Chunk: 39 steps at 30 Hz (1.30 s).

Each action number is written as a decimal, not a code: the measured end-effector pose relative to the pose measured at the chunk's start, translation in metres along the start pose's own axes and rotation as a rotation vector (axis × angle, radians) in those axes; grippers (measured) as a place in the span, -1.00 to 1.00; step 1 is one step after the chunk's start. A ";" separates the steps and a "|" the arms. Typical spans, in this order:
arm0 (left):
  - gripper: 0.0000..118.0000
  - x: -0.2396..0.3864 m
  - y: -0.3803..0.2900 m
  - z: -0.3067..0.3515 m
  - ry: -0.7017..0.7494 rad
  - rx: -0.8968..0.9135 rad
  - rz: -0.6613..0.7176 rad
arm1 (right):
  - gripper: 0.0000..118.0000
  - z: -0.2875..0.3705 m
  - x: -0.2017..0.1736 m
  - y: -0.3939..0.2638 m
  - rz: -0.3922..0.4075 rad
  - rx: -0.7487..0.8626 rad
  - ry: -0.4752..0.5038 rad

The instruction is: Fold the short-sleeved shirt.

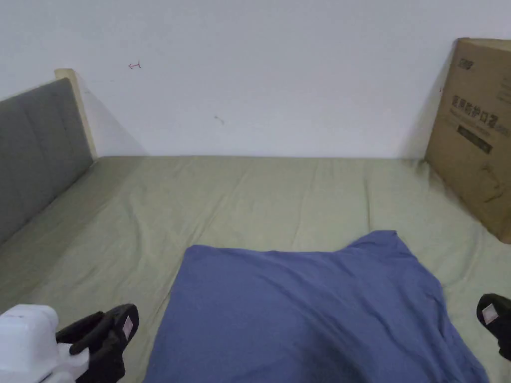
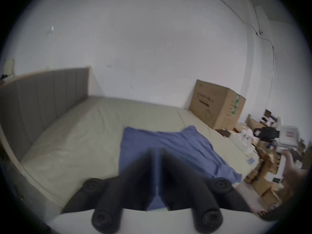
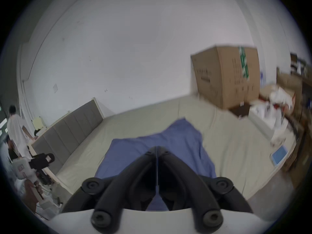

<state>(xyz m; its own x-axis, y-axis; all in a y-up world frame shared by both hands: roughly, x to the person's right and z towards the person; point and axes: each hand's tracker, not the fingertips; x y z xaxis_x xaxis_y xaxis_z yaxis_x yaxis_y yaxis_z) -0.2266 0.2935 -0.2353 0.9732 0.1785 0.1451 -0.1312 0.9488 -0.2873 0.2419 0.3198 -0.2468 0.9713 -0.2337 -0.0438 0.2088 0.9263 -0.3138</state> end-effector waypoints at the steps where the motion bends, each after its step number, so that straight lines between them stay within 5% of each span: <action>1: -1.00 0.000 0.005 0.007 0.033 0.021 -0.017 | -1.00 0.003 -0.007 0.006 0.001 -0.008 0.048; 3: -1.00 -0.010 0.014 0.006 -0.005 -0.035 0.007 | -1.00 0.007 -0.009 0.010 -0.027 -0.017 0.149; 5: -1.00 -0.025 0.011 -0.009 0.058 -0.172 0.033 | -1.00 0.014 -0.012 0.007 -0.002 0.052 0.076; 8: -1.00 -0.062 -0.018 -0.059 0.091 -0.638 0.129 | -1.00 0.008 -0.012 -0.002 0.090 0.011 -0.045; 11: -0.94 -0.080 -0.078 -0.087 0.079 -0.742 0.112 | -0.99 0.000 0.002 -0.019 -0.053 -0.104 -0.017; 12: -0.67 -0.085 -0.096 -0.098 0.112 -0.776 0.131 | -0.99 -0.002 0.005 -0.023 -0.082 -0.130 -0.017; 13: -0.17 -0.091 -0.112 -0.106 0.131 -0.802 0.164 | -0.99 -0.003 0.009 -0.028 -0.092 -0.152 -0.031; 14: 0.66 -0.095 -0.123 -0.111 0.158 -0.801 0.186 | -0.99 -0.004 0.011 -0.032 -0.087 -0.169 -0.056; 15: 1.00 -0.097 -0.133 -0.116 0.159 -0.796 0.211 | -0.99 -0.005 0.012 -0.035 -0.081 -0.181 -0.072; 19: 0.87 -0.096 -0.153 -0.134 0.194 -0.868 0.240 | -0.99 -0.006 0.016 -0.045 -0.071 -0.227 -0.075; 23: 0.72 -0.071 -0.169 -0.154 0.208 -0.989 -0.052 | -0.99 -0.007 0.020 -0.054 -0.077 -0.249 -0.075; 25: 0.35 -0.055 -0.164 -0.147 0.199 -0.965 -0.147 | -0.99 -0.007 0.023 -0.058 -0.086 -0.263 -0.087; 27: -0.38 -0.039 -0.158 -0.142 0.179 -0.934 -0.213 | -0.99 -0.006 0.030 -0.061 -0.094 -0.267 -0.105; 30: -0.63 -0.019 -0.157 -0.132 0.123 -0.899 -0.233 | -0.99 0.000 0.047 -0.066 -0.135 -0.258 -0.126; 31: -0.94 -0.020 -0.158 -0.130 0.127 -0.886 -0.215 | -0.99 0.001 0.058 -0.069 -0.149 -0.255 -0.126; 36: -0.94 -0.029 -0.148 -0.116 0.111 -0.806 -0.093 | -0.97 -0.036 0.118 -0.089 -0.068 -0.466 -0.209; 37: -0.94 -0.032 -0.143 -0.112 0.085 -0.789 -0.032 | -0.78 -0.049 0.125 -0.096 -0.030 -0.563 -0.197; 39: -0.94 -0.037 -0.133 -0.108 0.039 -0.749 0.059 | 0.68 -0.070 0.140 -0.112 -0.004 -0.663 -0.196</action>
<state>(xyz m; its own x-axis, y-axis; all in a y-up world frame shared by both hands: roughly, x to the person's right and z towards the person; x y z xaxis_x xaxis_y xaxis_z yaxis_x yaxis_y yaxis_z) -0.2243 0.1325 -0.3045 0.9763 0.2012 0.0797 -0.0335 0.5042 -0.8629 0.3470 0.1626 -0.2843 0.9864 -0.1208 0.1113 0.1592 0.5343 -0.8302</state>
